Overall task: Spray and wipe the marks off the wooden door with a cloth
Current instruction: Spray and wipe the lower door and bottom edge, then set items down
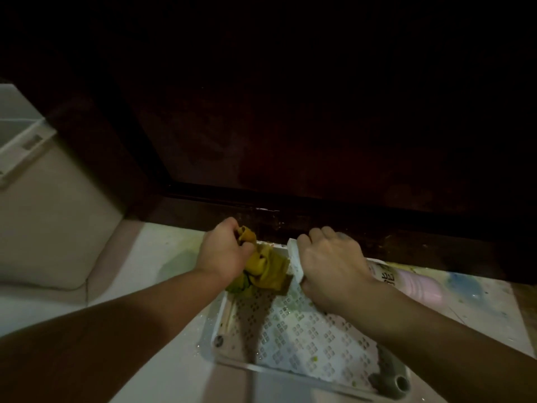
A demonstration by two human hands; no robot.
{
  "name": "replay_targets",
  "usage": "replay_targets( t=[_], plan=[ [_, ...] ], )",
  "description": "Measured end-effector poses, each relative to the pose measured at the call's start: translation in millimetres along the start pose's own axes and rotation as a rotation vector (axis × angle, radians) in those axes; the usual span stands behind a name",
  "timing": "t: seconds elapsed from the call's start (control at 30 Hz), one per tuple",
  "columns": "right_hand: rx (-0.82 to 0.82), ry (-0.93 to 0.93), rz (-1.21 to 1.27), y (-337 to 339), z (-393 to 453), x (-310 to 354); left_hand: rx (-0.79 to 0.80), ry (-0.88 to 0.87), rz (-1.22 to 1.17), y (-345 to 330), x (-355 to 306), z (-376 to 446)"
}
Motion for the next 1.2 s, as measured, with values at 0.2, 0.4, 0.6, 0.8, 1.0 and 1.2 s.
replay_targets(
  t=[0.2,0.4,0.6,0.8,1.0,1.2],
  plan=[
    [-0.008,0.054,-0.027,0.8,6.3,12.8,-0.016,0.031,-0.073,9.0,8.3,3.0],
    [0.025,0.031,-0.038,-0.7,14.0,16.9,0.017,0.037,-0.106,15.1,9.3,13.7],
    [0.017,0.045,-0.044,-0.8,16.1,19.6,0.023,0.062,-0.099,14.7,-0.6,14.9],
    [-0.030,0.062,-0.030,7.2,13.9,19.2,0.073,0.086,-0.066,14.3,-6.3,11.4],
    [0.000,0.021,-0.002,5.3,16.2,17.1,0.055,0.111,-0.025,19.9,-5.1,11.5],
    [-0.041,0.054,-0.030,5.4,15.9,20.9,0.046,0.123,-0.104,21.7,-0.7,12.8]
  ],
)
Point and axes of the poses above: each hand's wrist, its own z-axis towards the middle knuckle, its own y-axis out of the back of the hand, x = y × z, the point moved 3 cm from there along z, towards the middle knuckle, and after that the axes turned 5 degrees about z, right-handed, at the moved point
